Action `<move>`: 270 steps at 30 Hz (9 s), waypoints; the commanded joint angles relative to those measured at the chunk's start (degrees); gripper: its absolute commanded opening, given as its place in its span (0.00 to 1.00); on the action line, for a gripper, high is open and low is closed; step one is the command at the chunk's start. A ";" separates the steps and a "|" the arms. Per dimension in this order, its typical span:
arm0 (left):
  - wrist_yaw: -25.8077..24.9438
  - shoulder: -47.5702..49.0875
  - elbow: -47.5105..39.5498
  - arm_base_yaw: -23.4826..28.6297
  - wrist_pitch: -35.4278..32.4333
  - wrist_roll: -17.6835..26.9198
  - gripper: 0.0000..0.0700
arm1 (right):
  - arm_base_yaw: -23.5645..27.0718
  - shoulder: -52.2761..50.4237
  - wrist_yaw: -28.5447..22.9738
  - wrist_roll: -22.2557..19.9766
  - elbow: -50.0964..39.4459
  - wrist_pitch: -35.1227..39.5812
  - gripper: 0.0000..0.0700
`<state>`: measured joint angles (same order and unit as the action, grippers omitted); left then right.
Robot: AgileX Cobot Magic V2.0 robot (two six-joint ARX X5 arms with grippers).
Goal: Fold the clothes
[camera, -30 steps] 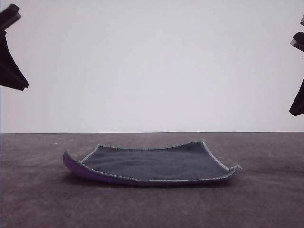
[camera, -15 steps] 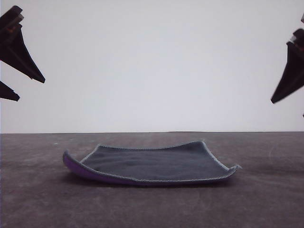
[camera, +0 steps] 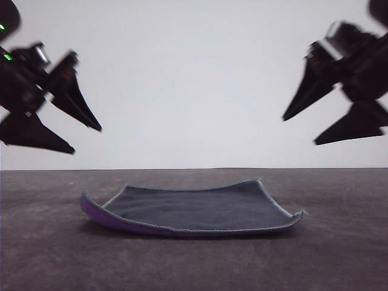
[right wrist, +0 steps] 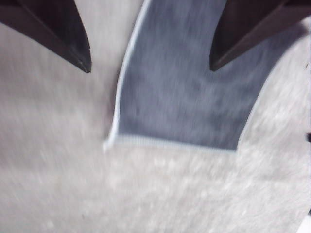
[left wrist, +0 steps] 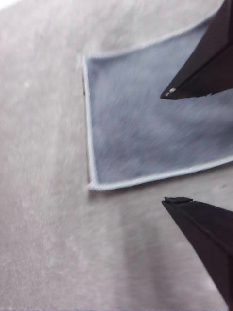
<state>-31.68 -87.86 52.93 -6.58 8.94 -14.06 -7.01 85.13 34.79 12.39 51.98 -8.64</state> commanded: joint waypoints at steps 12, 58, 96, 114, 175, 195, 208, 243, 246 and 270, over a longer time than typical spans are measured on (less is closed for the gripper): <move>-1.96 -20.40 17.23 -1.28 0.54 2.04 0.55 | -0.86 21.51 0.14 -0.97 16.33 0.43 0.70; -2.04 -28.95 24.63 -5.33 7.70 8.15 0.01 | -5.92 29.41 1.65 -1.97 18.78 4.73 0.00; -10.36 -17.07 24.59 -5.56 45.41 30.14 0.02 | -2.60 22.97 25.38 -29.82 18.80 -38.88 0.00; -12.24 -17.07 24.59 -5.82 48.05 30.43 0.51 | -2.60 22.97 25.44 -34.97 18.80 -44.13 0.54; 12.35 17.75 18.27 -1.36 45.03 19.67 0.51 | -3.39 4.53 9.19 7.89 -12.46 0.58 0.53; 12.15 17.75 18.27 -1.43 45.04 19.32 0.51 | -7.21 7.23 9.09 9.72 -12.19 6.10 0.00; 12.15 17.75 18.27 -1.43 44.28 18.79 0.51 | -19.34 7.85 10.51 18.79 -10.26 20.35 0.00; 12.17 17.75 18.27 -1.43 43.71 17.89 0.51 | -33.41 20.30 7.85 21.06 6.62 20.48 0.59; 12.17 17.75 18.27 -1.43 43.72 17.94 0.51 | -33.41 20.30 7.85 20.68 6.62 20.95 0.59; 12.41 17.75 18.27 3.74 43.95 20.02 0.51 | -17.29 -19.57 -24.26 -11.56 6.49 -17.53 0.59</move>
<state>-19.38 -69.47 70.65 -2.87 53.38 5.13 -24.61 65.82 10.84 4.03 57.63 -24.92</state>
